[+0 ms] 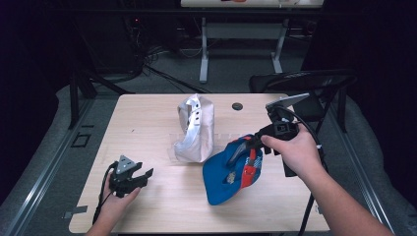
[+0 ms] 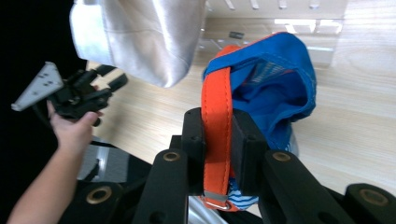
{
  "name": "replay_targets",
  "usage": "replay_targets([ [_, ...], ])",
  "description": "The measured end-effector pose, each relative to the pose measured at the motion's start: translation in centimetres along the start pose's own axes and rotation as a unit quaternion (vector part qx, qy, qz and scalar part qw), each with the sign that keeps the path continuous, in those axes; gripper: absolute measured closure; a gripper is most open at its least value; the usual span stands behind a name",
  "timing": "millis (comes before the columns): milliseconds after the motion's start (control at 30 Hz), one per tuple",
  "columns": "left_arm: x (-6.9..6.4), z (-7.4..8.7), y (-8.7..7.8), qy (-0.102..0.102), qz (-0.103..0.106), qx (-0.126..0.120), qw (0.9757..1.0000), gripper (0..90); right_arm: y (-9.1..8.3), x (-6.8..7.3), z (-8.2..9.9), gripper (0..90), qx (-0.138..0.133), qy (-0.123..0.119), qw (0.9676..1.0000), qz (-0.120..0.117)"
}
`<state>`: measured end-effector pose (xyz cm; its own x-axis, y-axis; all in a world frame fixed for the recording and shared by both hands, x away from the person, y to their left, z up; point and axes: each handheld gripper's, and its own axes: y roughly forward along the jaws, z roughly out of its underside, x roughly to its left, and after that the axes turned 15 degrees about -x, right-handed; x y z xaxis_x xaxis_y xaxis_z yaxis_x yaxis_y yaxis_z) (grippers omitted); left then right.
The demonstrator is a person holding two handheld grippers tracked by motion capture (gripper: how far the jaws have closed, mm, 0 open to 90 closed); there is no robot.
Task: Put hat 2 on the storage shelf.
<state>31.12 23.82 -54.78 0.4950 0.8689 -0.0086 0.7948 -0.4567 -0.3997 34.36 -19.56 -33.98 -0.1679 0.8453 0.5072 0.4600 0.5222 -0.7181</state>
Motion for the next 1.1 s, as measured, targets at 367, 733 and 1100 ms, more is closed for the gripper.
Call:
replay_targets([
  [367, 0.1, 0.0, 0.0, -0.003, -0.003, -0.001, 1.0, 47.9, -0.9, -0.6, -1.0, 77.4, -0.003, 0.059, 0.9958, -0.07],
  [733, 0.1, 0.1, 0.1, -0.004, -0.003, 0.0, 1.0, 47.8, -2.6, -1.5, -1.8, 77.4, -0.034, 0.086, 0.9897, -0.109],
  [1100, 0.2, 0.2, 0.2, -0.01, -0.004, 0.003, 0.9999, 45.1, -3.8, -1.1, -3.1, 77.4, -0.06, 0.108, 0.9823, -0.141],
])
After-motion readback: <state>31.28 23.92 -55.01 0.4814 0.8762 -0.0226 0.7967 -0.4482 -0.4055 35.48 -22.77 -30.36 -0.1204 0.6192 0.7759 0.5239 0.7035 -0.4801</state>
